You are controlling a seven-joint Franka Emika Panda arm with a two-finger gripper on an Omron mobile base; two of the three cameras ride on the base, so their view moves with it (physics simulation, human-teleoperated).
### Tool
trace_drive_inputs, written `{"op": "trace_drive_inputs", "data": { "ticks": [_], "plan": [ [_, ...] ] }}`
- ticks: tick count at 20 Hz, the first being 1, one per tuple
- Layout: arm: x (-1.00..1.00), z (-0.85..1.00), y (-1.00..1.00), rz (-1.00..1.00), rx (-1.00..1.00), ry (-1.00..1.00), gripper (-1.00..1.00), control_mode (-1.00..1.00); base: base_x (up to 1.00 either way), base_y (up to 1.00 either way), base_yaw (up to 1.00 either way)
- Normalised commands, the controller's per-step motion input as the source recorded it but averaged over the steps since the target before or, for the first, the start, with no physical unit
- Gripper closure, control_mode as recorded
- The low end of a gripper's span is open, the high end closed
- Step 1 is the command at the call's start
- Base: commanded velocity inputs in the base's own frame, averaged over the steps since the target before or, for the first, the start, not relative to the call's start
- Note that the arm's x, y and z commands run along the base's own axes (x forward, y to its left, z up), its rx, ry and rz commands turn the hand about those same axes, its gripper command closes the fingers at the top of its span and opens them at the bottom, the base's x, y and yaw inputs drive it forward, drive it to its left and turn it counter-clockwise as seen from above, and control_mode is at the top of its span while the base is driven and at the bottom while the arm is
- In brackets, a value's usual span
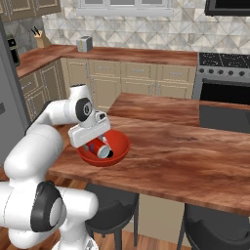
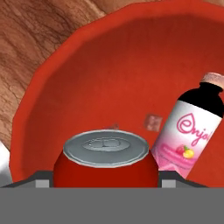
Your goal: Open the fridge, grab two sodas, and place both sodas inside the bowl with ice on the dining counter.
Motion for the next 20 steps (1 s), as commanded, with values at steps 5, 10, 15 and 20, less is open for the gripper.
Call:
{"op": "trace_drive_inputs", "data": {
  "ticks": [5, 10, 15, 20],
  "plan": [
    [0.0, -0.22, 0.0, 0.06, 0.01, 0.0, 1.0, -1.0, 0.0, 0.0, 0.0],
    [0.0, -0.23, 0.0, 0.06, 0.02, 0.0, 1.0, -1.0, 0.0, 0.0, 0.0],
    [0.0, -0.21, 0.0, 0.05, 0.02, 0.0, -1.0, -1.0, 0.0, 0.0, 0.0],
    [0.0, -0.02, 0.0, 0.06, 0.06, 0.0, -1.0, -1.0, 0.0, 0.0, 0.0]
  ]
}}
